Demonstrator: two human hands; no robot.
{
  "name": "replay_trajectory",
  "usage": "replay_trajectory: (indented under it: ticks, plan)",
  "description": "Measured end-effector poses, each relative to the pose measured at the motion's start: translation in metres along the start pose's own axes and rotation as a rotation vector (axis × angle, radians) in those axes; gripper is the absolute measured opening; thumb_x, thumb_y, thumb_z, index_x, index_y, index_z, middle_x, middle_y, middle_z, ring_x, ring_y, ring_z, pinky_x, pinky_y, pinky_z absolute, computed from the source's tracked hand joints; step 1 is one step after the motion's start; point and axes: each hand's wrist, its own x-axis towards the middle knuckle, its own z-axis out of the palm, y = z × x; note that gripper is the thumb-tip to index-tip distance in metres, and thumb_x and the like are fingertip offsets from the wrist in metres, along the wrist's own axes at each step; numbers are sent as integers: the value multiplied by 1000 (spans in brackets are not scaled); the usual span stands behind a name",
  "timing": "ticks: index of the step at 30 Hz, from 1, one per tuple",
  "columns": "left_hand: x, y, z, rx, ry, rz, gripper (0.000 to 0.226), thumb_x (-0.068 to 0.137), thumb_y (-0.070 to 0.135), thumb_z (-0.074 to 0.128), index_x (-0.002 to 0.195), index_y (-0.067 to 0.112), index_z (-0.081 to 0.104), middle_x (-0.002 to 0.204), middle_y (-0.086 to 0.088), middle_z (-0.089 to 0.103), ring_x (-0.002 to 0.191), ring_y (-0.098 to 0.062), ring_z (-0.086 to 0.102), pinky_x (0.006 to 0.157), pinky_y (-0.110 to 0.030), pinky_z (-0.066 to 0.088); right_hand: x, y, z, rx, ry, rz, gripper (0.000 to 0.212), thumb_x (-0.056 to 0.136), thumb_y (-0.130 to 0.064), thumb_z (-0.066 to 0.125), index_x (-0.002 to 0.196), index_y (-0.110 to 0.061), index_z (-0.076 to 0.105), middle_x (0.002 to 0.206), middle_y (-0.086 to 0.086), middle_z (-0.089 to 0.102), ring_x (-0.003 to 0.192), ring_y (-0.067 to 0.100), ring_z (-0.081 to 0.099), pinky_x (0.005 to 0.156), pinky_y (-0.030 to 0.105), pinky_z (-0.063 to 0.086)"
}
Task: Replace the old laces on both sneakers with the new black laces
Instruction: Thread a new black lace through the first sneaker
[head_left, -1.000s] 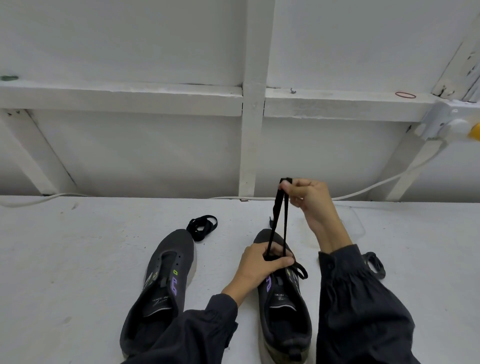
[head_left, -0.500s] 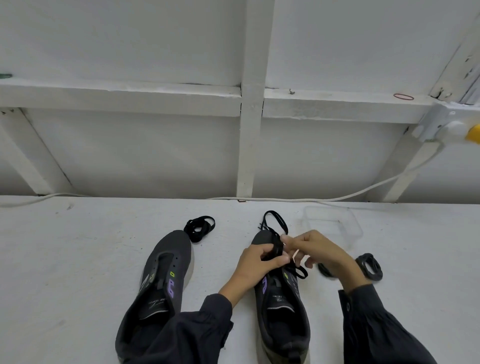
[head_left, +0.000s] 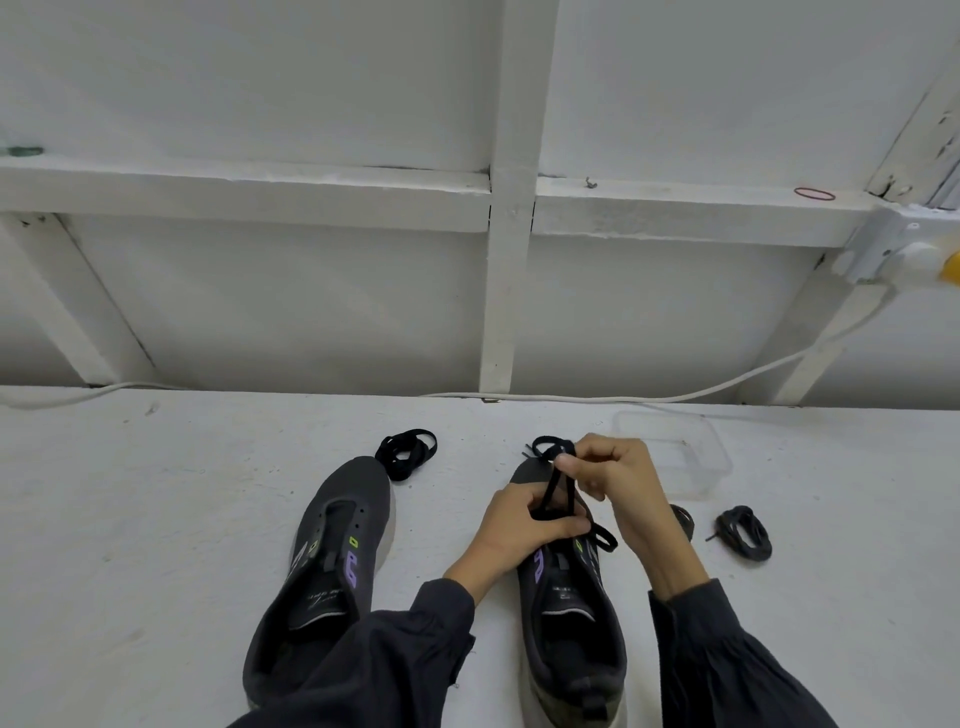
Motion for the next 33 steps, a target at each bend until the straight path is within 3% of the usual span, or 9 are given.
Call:
replay_trajectory:
  ticks: [3,6,12,16,19,22,26,29,33]
  plan:
    - [0,2,0,-19,17,5,15,75,20,83,87,16,75,86,11,74,86,-3,69,79,-13,49,10,-17,0,70,24,-87,27,80,11,66,59,2,54,52,-2,42,47,9,33,47,17,28]
    - [0,2,0,-7,23,13,18,74,21,84,87,14,75,88,8,75,88,-5,69,81,-15,50,23,-32,3,118,32,-124,17,81,9,67,66,7,60,55,0,47,48,9,34,48,17,27]
    - [0,2,-1,7,24,28,17,73,20,84,87,16,74,91,7,75,91,-7,69,87,-24,53,45,-46,8,271,67,-59,17,85,5,64,70,-1,67,67,5,58,54,10,40,52,18,28]
    - [-1,-1,0,43,63,60,20,72,21,84,89,22,74,93,15,74,91,0,66,84,-15,49,52,-31,6,357,57,-28,13,89,-2,64,77,-3,68,71,3,59,58,11,44,54,18,35]
    - [-1,-6,1,25,75,69,22,72,18,84,92,20,74,95,12,74,92,1,66,83,-11,46,50,-14,-10,29,-25,80,30,94,-28,63,94,1,70,85,9,63,64,15,53,50,21,39]
    - [-1,-6,0,37,73,66,26,69,29,84,92,24,74,96,11,74,94,-1,66,84,-15,48,32,0,-24,-460,-193,248,53,89,-52,62,90,-1,72,79,-1,68,63,10,57,50,21,37]
    - [0,-6,1,70,64,74,23,71,28,82,93,29,73,94,12,74,92,-2,67,86,-21,51,8,14,-15,-455,-248,191,40,87,-35,73,60,-6,63,52,-4,49,50,4,43,49,13,33]
    - [0,-6,1,80,80,63,24,72,24,84,94,26,74,91,14,73,88,0,66,81,-16,49,3,17,-3,-233,-132,81,42,86,-17,74,69,14,52,58,9,38,51,10,37,51,15,34]
    - [0,-2,-1,93,77,24,23,72,27,84,87,33,68,79,17,68,76,5,61,70,-12,44,0,7,3,-129,-29,26,36,83,-3,73,63,12,48,53,9,39,46,12,38,47,17,33]
